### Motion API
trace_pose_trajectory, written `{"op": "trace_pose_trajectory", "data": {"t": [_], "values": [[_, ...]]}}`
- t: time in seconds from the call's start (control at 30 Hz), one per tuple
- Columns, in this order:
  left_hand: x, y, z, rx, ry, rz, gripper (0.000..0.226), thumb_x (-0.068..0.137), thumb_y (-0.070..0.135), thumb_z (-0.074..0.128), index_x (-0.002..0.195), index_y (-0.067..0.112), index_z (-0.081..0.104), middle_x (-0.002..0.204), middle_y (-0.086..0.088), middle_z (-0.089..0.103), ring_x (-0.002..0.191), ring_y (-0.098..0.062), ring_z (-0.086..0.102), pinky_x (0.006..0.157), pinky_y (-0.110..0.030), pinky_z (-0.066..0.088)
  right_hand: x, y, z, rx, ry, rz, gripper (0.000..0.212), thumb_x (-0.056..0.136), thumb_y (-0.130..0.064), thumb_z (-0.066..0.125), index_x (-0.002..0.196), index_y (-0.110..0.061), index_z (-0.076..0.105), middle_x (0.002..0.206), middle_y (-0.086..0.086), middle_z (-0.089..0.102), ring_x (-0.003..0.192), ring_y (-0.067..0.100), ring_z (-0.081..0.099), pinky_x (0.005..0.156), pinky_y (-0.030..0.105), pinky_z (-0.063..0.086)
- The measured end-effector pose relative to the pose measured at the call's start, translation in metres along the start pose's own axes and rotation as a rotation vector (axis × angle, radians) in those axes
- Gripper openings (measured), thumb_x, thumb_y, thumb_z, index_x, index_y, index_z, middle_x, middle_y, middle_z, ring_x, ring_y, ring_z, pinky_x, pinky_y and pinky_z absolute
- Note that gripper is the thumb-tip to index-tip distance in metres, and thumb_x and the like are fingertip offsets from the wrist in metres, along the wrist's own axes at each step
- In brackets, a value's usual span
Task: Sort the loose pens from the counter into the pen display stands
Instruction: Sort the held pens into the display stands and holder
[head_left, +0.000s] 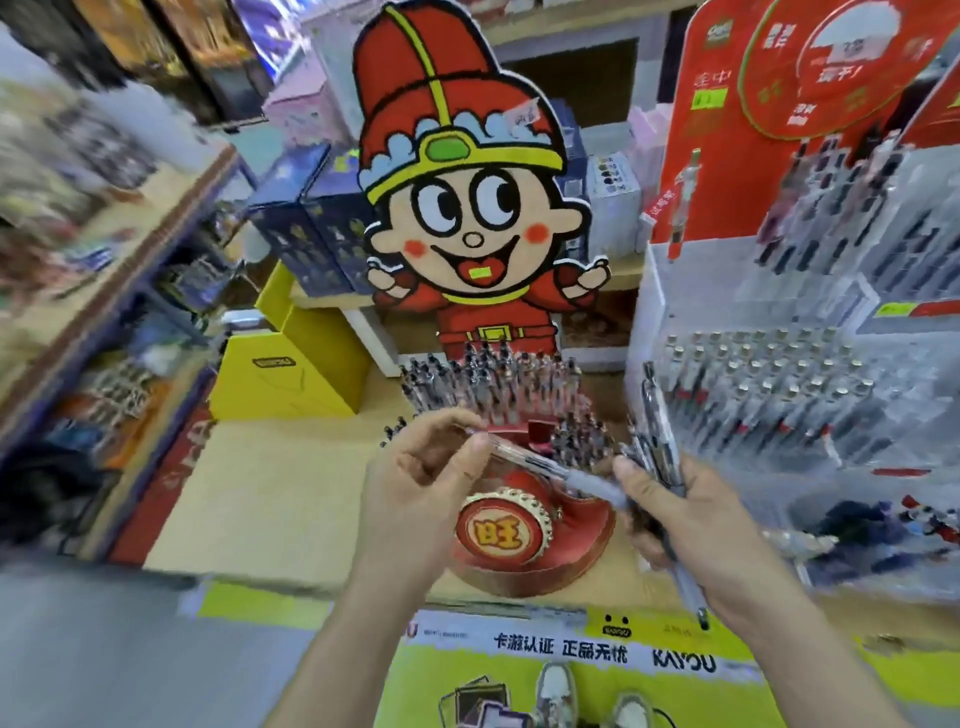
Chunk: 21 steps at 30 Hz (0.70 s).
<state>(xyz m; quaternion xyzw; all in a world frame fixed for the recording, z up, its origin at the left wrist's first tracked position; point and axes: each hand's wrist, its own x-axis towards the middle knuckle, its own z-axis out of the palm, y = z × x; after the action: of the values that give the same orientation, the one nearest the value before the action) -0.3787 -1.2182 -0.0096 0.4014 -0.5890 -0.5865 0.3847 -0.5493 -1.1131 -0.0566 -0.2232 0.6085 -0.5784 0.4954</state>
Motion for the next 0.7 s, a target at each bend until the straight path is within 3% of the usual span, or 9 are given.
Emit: {"op": "trace_pose_trajectory", "data": {"t": [0.1,0.23,0.37,0.43,0.53,0.63,0.7], "values": [[-0.002,0.002,-0.031,-0.01,0.154,0.042,0.009,0.087,0.016,0.057,0.093,0.012,0.063,0.082,-0.01,0.071,0.071,-0.023,0.068,0.065,-0.029,0.058,0.005,0.002,0.008,0.017,0.003,-0.016,0.016,0.095,-0.012,0.055,0.093,-0.004,0.069,0.052,0.002,0.044,0.041,0.013,0.035,0.04,0.022,0.022],[0.007,0.007,-0.07,0.087,0.246,0.126,0.016,0.097,0.005,0.048,0.101,0.016,0.059,0.081,0.002,0.068,0.08,-0.015,0.066,0.068,-0.027,0.058,0.01,-0.004,0.014,-0.093,-0.053,-0.027,0.028,0.096,0.004,0.045,0.101,-0.008,0.07,0.05,0.0,0.043,0.046,0.011,0.037,0.042,0.019,0.03],[0.032,0.006,-0.099,0.162,0.27,0.228,0.016,0.095,0.007,0.054,0.101,0.02,0.061,0.086,-0.016,0.064,0.077,-0.02,0.063,0.067,-0.027,0.056,0.019,-0.02,0.029,-0.129,-0.007,-0.103,0.015,0.095,-0.001,0.052,0.101,-0.005,0.066,0.057,0.003,0.06,0.051,0.011,0.055,0.047,0.021,0.045],[0.051,0.004,-0.114,0.169,0.282,0.258,0.015,0.093,0.008,0.057,0.099,0.021,0.062,0.081,-0.008,0.067,0.071,-0.018,0.063,0.066,-0.027,0.056,0.022,-0.025,0.045,-0.091,0.027,-0.141,0.012,0.094,-0.005,0.053,0.097,-0.006,0.064,0.064,0.006,0.063,0.054,0.015,0.061,0.048,0.024,0.049],[0.086,-0.003,-0.139,0.186,0.254,0.293,0.019,0.091,0.008,0.061,0.094,0.026,0.063,0.072,0.009,0.07,0.067,-0.013,0.064,0.069,-0.031,0.057,0.033,-0.026,0.079,-0.062,0.07,-0.18,0.02,0.094,-0.015,0.051,0.107,-0.01,0.065,0.064,0.005,0.06,0.049,0.02,0.058,0.046,0.027,0.047],[0.12,-0.014,-0.162,0.212,0.124,0.306,0.029,0.091,0.005,0.061,0.089,0.034,0.062,0.074,0.013,0.07,0.074,-0.014,0.067,0.074,-0.037,0.056,0.046,-0.022,0.116,-0.059,0.15,-0.194,0.032,0.095,-0.02,0.051,0.109,0.007,0.057,0.058,0.002,0.053,0.041,0.015,0.048,0.042,0.026,0.039],[0.142,-0.024,-0.175,0.214,0.011,0.305,0.03,0.09,0.002,0.061,0.09,0.032,0.062,0.077,0.013,0.07,0.08,-0.011,0.067,0.078,-0.031,0.054,0.054,-0.019,0.141,-0.032,0.212,-0.197,0.038,0.09,-0.028,0.053,0.102,0.008,0.05,0.055,-0.002,0.05,0.045,0.014,0.045,0.044,0.024,0.038]]}}
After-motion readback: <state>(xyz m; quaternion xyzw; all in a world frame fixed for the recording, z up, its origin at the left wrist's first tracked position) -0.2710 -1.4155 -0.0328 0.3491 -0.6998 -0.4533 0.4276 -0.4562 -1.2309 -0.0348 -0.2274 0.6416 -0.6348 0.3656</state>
